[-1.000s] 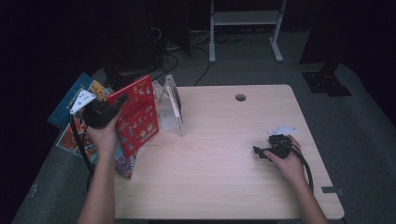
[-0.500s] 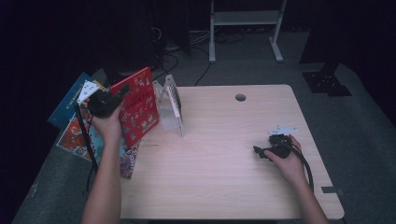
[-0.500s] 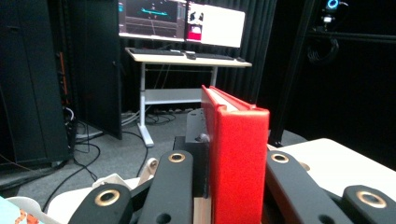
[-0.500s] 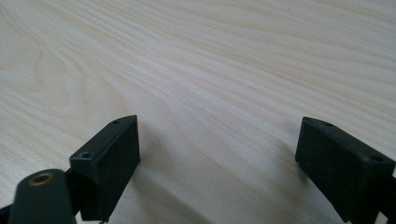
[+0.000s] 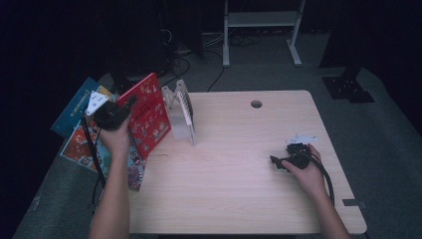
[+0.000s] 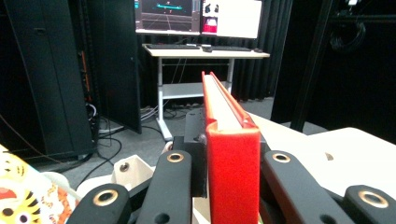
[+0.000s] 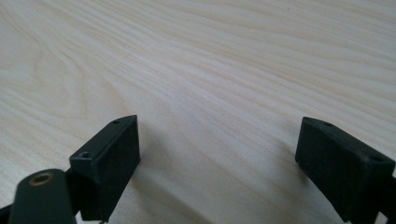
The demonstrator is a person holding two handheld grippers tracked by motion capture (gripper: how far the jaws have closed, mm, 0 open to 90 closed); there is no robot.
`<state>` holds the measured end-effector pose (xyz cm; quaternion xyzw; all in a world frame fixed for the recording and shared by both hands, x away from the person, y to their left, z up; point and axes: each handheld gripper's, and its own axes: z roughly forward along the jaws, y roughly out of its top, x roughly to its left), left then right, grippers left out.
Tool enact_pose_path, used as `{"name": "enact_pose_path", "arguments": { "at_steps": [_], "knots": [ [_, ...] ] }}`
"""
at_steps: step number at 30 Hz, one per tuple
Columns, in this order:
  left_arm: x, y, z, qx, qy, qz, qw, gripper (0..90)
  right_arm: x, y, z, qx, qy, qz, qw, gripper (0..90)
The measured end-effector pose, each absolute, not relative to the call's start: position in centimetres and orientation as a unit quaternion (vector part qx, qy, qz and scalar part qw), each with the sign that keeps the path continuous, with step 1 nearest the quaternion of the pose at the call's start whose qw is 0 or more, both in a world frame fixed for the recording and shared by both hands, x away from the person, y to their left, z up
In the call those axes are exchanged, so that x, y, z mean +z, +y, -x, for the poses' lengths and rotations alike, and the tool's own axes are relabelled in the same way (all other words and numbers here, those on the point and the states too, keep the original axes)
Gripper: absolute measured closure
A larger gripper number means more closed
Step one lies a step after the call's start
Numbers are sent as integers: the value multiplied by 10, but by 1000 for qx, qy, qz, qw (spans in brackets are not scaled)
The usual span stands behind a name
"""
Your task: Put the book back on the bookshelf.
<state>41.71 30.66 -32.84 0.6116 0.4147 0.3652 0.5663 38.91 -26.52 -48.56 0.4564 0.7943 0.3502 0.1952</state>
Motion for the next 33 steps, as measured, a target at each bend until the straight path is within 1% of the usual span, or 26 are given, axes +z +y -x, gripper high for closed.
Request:
{"name": "enact_pose_path", "arguments": {
  "at_steps": [9,27,29,31,33],
  "knots": [
    [-334,303,-409,372,427,-615,549,780,-486,-265,-389,350,794,-457,196,127],
    [-335,296,-405,362,445,-627,526,778,-486,-265,-389,350,793,-458,196,127],
    [-336,291,-405,361,449,-641,507,752,-486,-265,-389,349,794,-458,196,127],
    [-341,288,-407,352,456,-652,493,698,-486,-265,-389,349,793,-458,196,127],
    [-348,290,-405,347,466,-647,494,674,-486,-265,-388,349,794,-457,196,128]
  ]
}}
